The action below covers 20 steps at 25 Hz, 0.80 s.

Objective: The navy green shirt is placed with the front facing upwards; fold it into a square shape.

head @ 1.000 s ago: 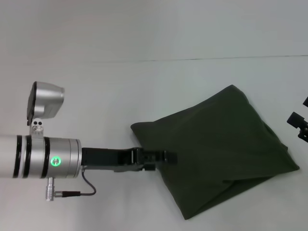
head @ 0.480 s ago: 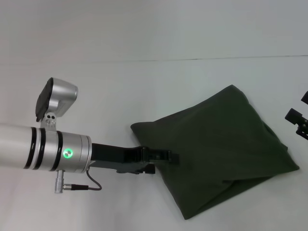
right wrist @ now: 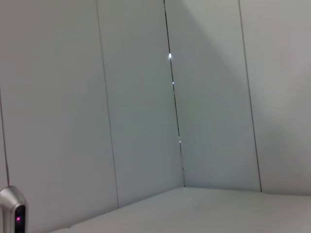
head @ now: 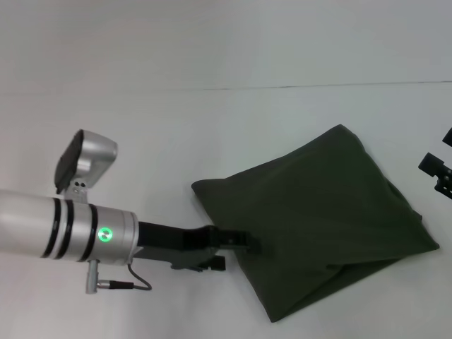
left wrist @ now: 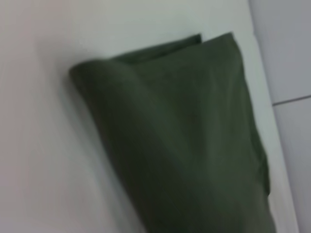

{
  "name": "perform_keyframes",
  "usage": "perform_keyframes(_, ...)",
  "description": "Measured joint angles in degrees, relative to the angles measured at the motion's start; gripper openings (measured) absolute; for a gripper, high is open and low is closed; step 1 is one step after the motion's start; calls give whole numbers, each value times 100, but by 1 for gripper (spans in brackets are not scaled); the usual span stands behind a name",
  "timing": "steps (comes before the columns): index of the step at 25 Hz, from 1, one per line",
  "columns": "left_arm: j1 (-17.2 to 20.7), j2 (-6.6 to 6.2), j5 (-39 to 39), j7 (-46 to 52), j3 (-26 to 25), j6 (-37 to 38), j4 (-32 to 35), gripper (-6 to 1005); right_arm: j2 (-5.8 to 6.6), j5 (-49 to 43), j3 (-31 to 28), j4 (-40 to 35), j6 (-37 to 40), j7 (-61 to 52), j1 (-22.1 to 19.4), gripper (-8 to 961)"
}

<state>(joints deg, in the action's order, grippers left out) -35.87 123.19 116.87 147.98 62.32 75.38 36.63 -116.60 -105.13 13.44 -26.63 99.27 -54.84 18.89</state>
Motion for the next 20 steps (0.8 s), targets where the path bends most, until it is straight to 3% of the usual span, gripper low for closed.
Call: perform_keyframes(20, -304, 91, 36, -85, -1, -270, -420, 953, -1, 1, 0, 0, 6, 0, -7, 735)
